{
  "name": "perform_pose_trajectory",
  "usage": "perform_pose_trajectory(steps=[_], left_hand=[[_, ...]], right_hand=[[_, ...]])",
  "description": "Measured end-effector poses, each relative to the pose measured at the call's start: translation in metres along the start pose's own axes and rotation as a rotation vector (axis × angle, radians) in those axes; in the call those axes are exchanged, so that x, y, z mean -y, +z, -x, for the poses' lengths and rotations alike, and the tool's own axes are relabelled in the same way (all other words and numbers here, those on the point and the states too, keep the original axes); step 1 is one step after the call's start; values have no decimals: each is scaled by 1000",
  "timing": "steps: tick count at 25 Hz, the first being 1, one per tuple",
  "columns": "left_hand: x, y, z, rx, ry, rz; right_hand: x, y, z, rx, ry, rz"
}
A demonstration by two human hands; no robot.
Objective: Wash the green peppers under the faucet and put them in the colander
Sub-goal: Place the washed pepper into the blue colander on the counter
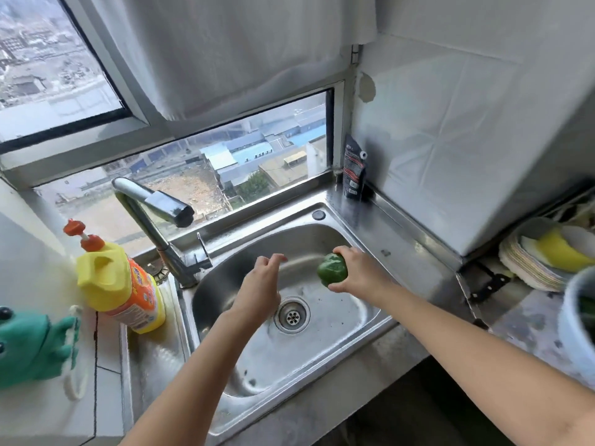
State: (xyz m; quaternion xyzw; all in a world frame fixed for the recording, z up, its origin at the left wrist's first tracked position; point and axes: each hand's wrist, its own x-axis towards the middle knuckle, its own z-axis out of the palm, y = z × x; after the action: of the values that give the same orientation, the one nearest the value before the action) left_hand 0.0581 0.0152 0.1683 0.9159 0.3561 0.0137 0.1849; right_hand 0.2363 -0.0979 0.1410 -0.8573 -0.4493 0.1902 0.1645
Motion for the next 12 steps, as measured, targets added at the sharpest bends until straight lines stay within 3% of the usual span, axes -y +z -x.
perform_pose_trajectory(steps=[3, 5, 8, 12], left_hand=[[7, 14, 5, 309, 63, -89], [8, 26, 7, 385, 81, -140], [-1, 35, 9, 241, 189, -64], [-49, 24, 14, -14, 278, 275]], right_hand=[[3, 2, 25, -68, 25, -22], [3, 4, 41, -86, 58, -63], [0, 4, 63, -134, 143, -180], [-11, -28, 88, -202, 277, -393]])
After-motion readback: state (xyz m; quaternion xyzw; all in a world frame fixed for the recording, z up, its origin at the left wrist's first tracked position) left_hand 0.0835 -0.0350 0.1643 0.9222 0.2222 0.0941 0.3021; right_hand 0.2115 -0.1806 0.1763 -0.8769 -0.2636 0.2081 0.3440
